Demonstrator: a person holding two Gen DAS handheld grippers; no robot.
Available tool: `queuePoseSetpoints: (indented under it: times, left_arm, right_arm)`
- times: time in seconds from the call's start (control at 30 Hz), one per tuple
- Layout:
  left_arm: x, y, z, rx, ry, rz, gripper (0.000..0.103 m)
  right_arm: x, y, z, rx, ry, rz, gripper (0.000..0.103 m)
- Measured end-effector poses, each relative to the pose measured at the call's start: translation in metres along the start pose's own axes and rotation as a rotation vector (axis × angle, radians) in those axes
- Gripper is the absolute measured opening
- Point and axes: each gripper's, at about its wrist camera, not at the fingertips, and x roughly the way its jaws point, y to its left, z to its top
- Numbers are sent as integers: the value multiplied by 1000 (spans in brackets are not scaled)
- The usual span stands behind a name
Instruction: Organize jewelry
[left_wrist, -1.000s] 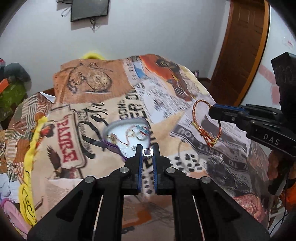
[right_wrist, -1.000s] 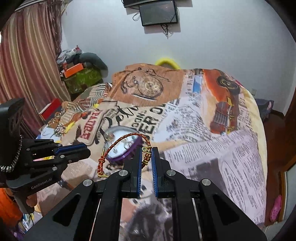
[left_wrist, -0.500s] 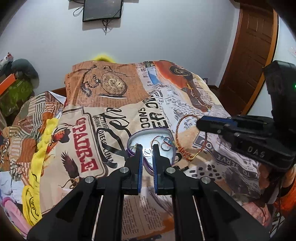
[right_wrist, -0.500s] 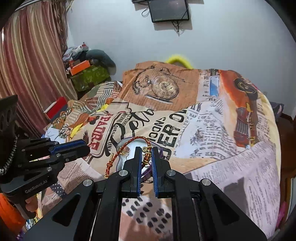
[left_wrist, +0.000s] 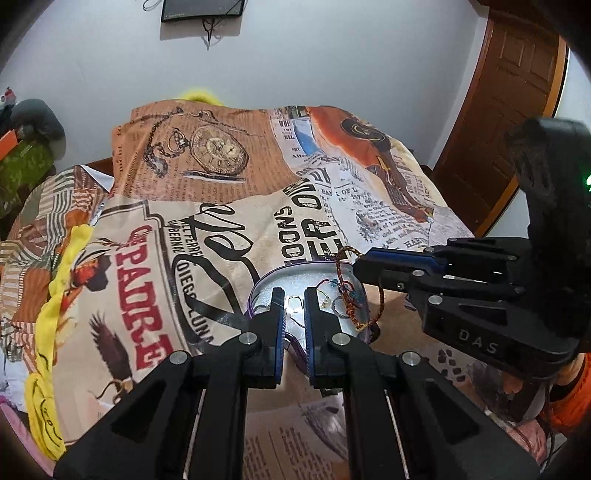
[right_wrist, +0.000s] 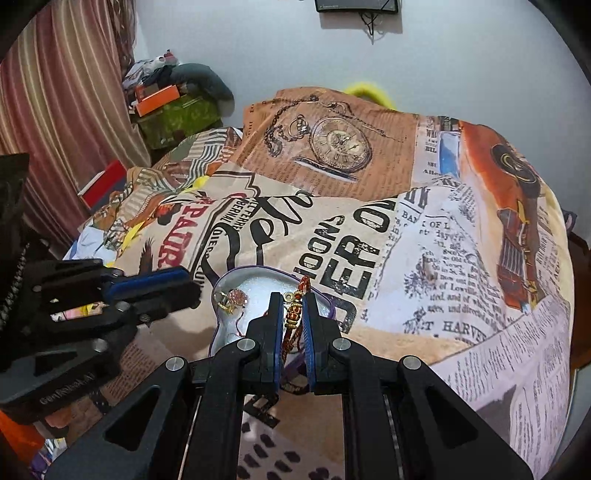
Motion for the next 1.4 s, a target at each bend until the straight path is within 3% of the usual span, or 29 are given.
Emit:
queuePoseSetpoints:
  times: [0.43, 0.53, 0.63, 0.87, 1.0, 1.13, 1.3, 1.4]
  left_arm:
    - [21, -8, -7, 48, 50, -2, 8]
    - [20, -7, -5, 40, 52, -1, 9]
    - [20, -5, -4, 32, 55, 6, 9]
    - [4, -1, -3, 8, 35, 21, 14]
    - [-21, -4, 0, 9, -6, 41, 15]
    - [-52, -8, 5, 6, -64, 53, 22]
    - [-108, -23, 11, 24, -178, 77, 23]
    - [-148, -36, 11, 46, -273, 99, 31]
  right_arm:
    - [17, -2, 11, 62, 68, 106, 10]
    - [19, -7, 11, 99, 98, 131, 16]
    - [17, -7, 9, 90, 90, 95, 22]
    - [-2, -2, 5, 26, 53, 16, 23]
    - [-22, 4, 4, 2, 13, -12, 23]
    - [-50, 13, 4, -15, -38, -16, 23]
    - [-105, 32, 4, -43, -165, -40, 23]
    - [-143, 46, 2, -66, -268, -64, 23]
